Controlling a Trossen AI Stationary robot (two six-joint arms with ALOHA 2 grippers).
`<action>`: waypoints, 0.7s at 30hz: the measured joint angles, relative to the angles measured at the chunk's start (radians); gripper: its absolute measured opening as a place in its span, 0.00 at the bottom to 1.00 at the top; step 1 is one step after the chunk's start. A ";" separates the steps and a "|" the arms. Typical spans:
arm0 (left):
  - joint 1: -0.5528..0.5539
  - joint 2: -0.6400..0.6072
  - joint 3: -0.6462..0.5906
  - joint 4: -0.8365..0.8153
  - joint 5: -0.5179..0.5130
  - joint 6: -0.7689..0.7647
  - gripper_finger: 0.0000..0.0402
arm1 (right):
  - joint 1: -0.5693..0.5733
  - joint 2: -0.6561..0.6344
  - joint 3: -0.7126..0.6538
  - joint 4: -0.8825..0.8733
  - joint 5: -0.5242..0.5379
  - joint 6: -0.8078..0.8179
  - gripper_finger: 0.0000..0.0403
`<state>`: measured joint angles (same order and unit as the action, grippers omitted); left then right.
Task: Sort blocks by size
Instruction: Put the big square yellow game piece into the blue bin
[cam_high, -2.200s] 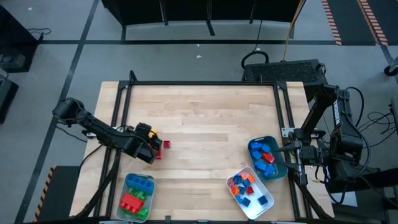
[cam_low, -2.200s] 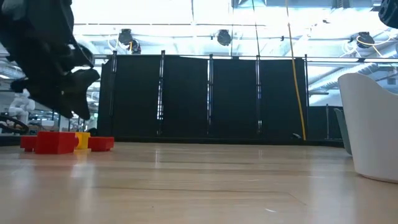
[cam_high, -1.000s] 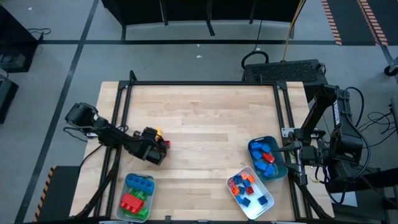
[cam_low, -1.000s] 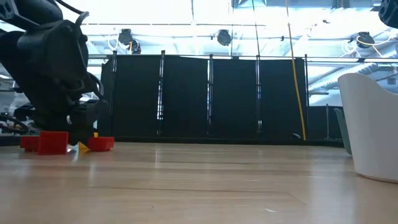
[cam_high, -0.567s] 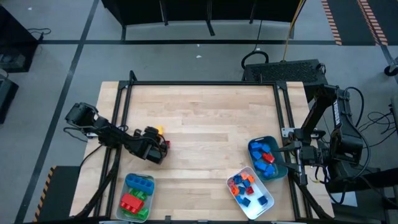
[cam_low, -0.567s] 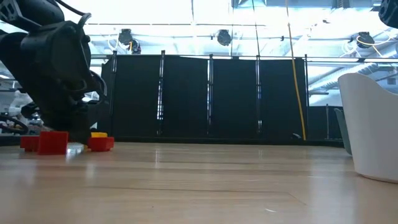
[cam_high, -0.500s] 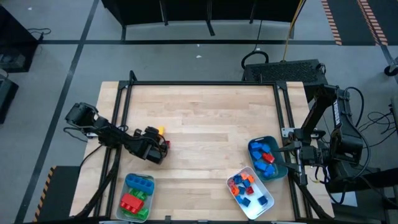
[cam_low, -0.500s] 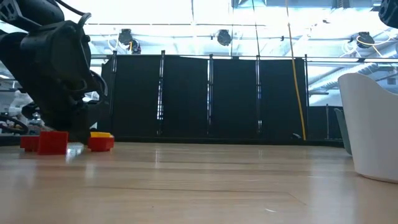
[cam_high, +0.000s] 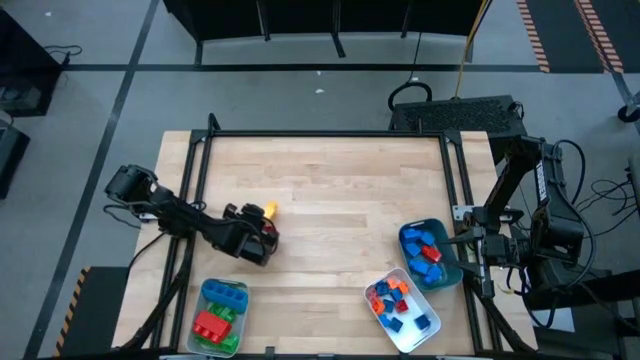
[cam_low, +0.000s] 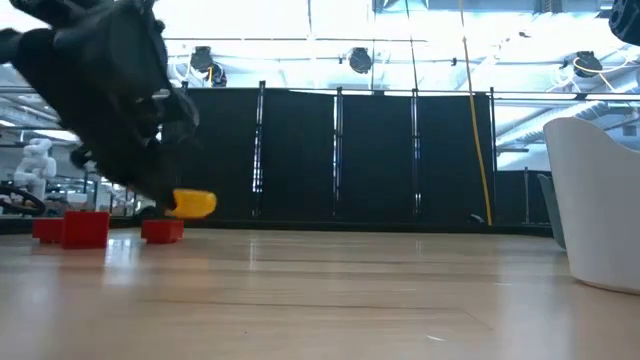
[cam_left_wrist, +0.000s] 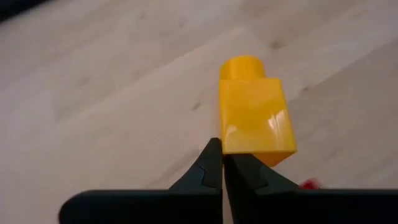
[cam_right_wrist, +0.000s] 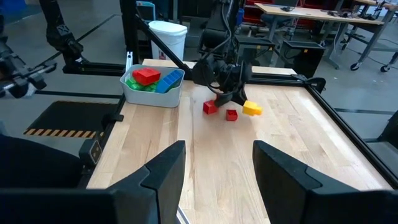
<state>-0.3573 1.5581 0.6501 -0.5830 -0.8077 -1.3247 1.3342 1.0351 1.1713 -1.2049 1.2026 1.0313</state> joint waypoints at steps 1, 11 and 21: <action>0.000 0.000 0.016 0.001 -0.011 0.020 0.01 | 0.000 0.000 0.000 0.000 0.000 0.000 0.42; 0.001 0.000 0.158 0.436 -0.086 0.572 0.00 | 0.000 0.000 0.000 0.000 0.000 0.000 0.42; 0.067 0.034 0.175 1.225 0.074 1.113 0.00 | 0.000 0.000 0.000 0.000 0.001 0.003 0.42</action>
<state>-0.2904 1.5926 0.8249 0.6421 -0.7342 -0.2113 1.3342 1.0351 1.1713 -1.2047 1.2037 1.0341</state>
